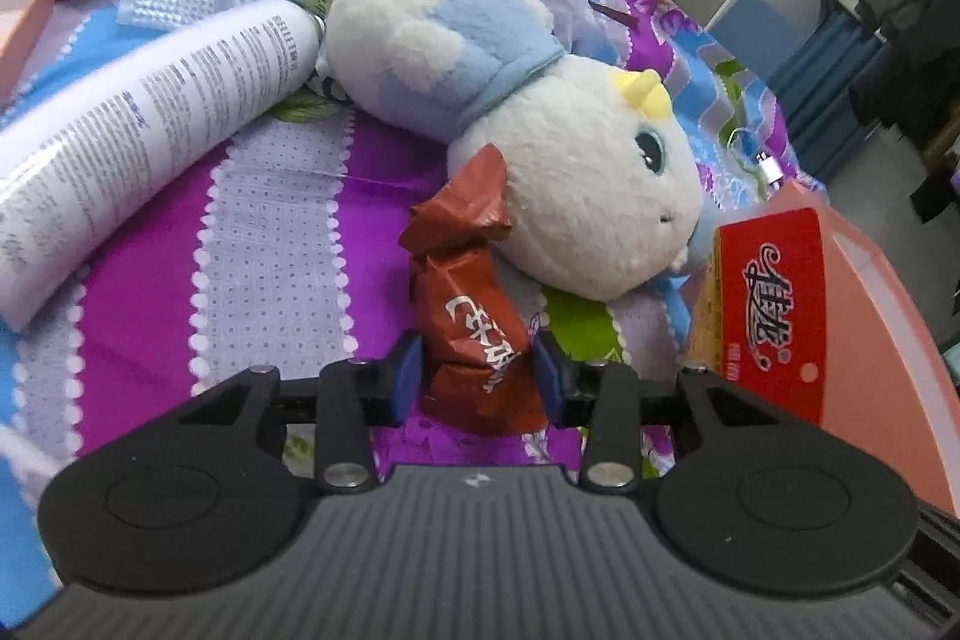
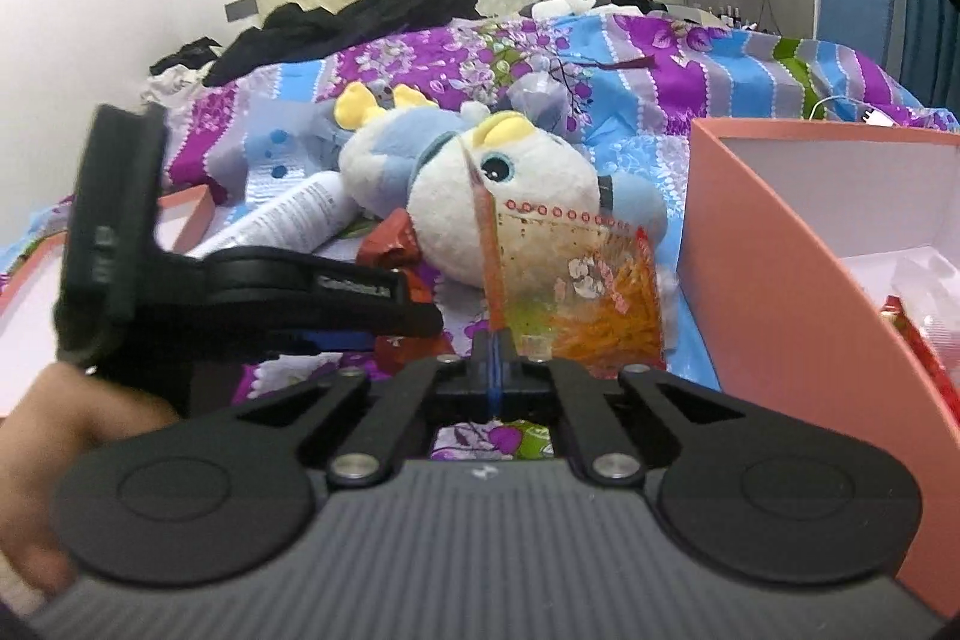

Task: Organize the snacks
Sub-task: 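Grasp the brown wrapped candy with left tool while right tool grasps red-labeled packet, then lower the right tool to pick the clear orange-snack packet from the bed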

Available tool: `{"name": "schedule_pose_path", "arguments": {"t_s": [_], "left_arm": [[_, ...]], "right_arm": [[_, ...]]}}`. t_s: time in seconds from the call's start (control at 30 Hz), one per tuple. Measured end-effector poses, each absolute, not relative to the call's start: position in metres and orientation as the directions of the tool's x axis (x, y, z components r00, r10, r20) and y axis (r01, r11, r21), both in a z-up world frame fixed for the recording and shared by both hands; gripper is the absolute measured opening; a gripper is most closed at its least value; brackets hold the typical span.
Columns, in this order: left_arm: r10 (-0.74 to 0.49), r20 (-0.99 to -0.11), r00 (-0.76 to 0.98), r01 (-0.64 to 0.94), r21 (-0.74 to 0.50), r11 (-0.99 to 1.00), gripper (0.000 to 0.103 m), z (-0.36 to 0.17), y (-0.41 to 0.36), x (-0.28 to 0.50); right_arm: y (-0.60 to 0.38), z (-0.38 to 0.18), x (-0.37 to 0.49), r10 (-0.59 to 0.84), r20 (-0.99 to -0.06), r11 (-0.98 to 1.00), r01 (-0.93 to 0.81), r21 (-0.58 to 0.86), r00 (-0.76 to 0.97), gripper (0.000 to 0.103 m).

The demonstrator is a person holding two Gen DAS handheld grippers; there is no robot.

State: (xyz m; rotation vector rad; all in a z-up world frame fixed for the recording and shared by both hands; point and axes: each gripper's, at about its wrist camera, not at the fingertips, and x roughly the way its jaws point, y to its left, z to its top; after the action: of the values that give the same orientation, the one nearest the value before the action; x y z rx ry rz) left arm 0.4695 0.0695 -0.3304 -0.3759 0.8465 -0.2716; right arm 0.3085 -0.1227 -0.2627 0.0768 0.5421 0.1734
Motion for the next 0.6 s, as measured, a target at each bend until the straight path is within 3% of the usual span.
{"name": "schedule_pose_path", "arguments": {"t_s": [0.6], "left_arm": [[-0.272, -0.728, 0.63, -0.03, -0.373, 0.927, 0.043, -0.267, 0.111, 0.313]], "right_arm": [[-0.125, -0.237, 0.19, 0.237, -0.517, 0.969, -0.236, 0.069, 0.822, 0.002]]}}
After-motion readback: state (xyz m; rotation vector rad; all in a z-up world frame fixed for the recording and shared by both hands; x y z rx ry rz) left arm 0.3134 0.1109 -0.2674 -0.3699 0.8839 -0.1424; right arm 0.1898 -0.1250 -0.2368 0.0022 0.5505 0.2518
